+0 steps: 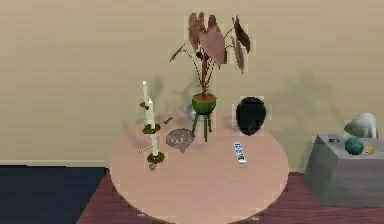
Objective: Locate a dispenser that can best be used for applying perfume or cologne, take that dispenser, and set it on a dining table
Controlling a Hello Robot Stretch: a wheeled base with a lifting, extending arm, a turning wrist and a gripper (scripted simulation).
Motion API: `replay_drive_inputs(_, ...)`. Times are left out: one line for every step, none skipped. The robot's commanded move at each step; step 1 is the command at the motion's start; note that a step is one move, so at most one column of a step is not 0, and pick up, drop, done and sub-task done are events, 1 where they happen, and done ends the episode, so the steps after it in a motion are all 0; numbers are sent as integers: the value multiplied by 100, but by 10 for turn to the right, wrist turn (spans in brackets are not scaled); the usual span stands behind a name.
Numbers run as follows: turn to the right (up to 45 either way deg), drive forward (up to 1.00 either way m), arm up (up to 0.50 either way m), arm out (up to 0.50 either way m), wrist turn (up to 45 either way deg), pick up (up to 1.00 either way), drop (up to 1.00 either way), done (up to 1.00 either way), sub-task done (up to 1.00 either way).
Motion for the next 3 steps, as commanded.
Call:
replay_drive_inputs(30,0,0,0,0,0,0,0,0)
replay_drive_inputs(-450,0,0,0,0,0,0,0,0)
replay_drive_inputs(-390,0,0,0,0,0,0,0,0)
